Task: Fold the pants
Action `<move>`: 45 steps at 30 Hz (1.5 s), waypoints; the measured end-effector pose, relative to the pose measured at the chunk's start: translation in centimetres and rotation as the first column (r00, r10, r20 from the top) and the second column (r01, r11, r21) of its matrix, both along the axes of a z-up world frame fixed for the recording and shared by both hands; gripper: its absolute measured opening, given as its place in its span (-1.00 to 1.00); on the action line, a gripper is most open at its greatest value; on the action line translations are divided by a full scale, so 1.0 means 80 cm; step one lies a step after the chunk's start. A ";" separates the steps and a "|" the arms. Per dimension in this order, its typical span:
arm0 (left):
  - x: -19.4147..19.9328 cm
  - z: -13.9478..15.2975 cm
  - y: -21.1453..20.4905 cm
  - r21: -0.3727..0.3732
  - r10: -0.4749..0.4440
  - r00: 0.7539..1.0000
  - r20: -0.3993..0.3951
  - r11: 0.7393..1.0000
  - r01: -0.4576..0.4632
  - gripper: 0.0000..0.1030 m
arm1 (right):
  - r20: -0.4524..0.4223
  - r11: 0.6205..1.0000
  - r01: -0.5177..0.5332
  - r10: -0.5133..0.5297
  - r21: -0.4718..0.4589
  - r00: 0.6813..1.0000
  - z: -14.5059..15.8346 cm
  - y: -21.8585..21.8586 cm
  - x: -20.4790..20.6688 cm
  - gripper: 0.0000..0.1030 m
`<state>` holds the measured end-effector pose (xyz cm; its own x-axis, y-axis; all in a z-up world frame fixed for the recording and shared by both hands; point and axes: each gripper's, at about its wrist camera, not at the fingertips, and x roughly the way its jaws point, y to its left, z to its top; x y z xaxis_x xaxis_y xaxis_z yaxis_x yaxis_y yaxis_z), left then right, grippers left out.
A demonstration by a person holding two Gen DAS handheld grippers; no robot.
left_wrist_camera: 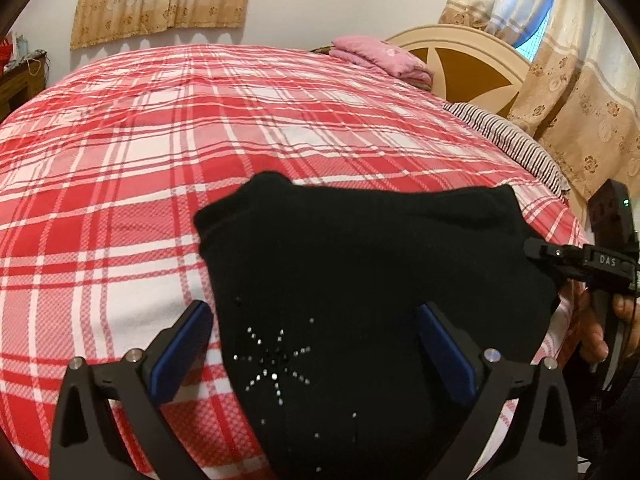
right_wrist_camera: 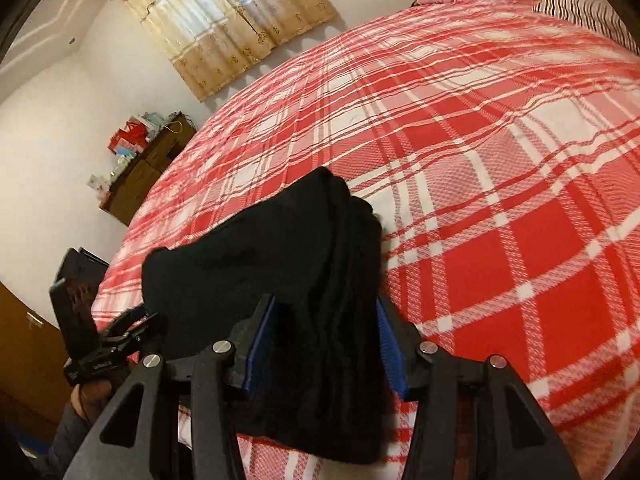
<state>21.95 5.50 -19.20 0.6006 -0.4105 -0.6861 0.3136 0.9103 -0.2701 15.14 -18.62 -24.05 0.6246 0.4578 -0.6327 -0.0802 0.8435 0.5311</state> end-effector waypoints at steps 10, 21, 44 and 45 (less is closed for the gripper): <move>-0.004 0.001 0.027 -0.126 0.016 0.999 -0.034 0.992 -0.020 0.18 | 0.033 0.995 -0.070 0.068 0.068 0.997 0.004 0.008 -0.013 -0.44; -0.015 0.015 0.057 -0.277 0.024 0.999 -0.039 0.960 -0.034 -0.68 | 0.155 0.988 -0.152 0.149 0.004 0.977 0.078 0.048 -0.017 -0.47; -0.044 0.064 0.311 -0.209 0.436 0.897 0.074 0.886 -0.414 -0.69 | 0.174 0.849 -0.527 0.524 -0.033 0.834 0.085 0.377 0.196 -0.47; -0.043 0.062 0.321 -0.200 0.451 0.889 0.074 0.880 -0.430 -0.69 | 0.166 0.846 -0.533 0.530 -0.033 0.831 0.079 0.392 0.203 -0.47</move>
<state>18.54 31.21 -14.28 0.8174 -0.1906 -0.5437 -0.0707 0.9033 -0.4230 31.42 12.72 -17.71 0.3751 0.7568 -0.5353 -0.5998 0.6385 0.4823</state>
